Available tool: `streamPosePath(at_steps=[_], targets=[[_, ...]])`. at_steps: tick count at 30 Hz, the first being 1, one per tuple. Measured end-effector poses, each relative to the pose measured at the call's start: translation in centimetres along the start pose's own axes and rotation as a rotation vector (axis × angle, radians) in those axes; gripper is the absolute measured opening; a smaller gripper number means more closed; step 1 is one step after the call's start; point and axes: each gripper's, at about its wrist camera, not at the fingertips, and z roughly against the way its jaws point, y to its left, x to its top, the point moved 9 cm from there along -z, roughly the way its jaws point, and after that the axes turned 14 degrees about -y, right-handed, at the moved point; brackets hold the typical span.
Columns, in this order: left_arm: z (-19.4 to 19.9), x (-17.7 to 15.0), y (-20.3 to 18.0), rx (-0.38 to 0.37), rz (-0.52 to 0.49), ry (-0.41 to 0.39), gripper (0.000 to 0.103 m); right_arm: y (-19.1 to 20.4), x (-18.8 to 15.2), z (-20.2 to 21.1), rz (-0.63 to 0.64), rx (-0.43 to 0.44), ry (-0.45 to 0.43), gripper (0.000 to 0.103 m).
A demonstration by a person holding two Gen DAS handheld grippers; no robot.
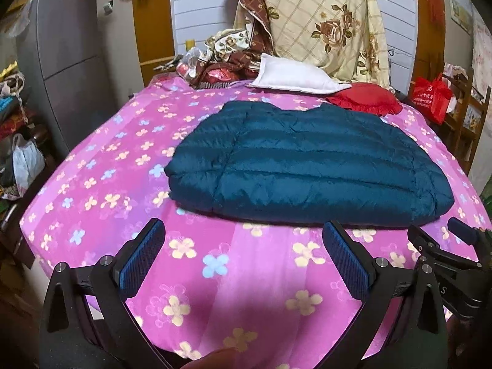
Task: Fold large clothes
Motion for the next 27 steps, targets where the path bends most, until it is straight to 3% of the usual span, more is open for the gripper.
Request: streamPosePath(at_steps=[8, 27], targets=[[0.2, -0.6, -1.4, -0.05, -0.002, 0.023, 0.102, -0.1, 0.0, 0.6, 0.013, -0.016, -0.012, 0.077], [-0.2, -1.8, -2.1, -0.075, 0.024, 0.081, 0.102, -1.1, -1.0, 0.3, -0.001, -0.043, 0.027, 0.077]])
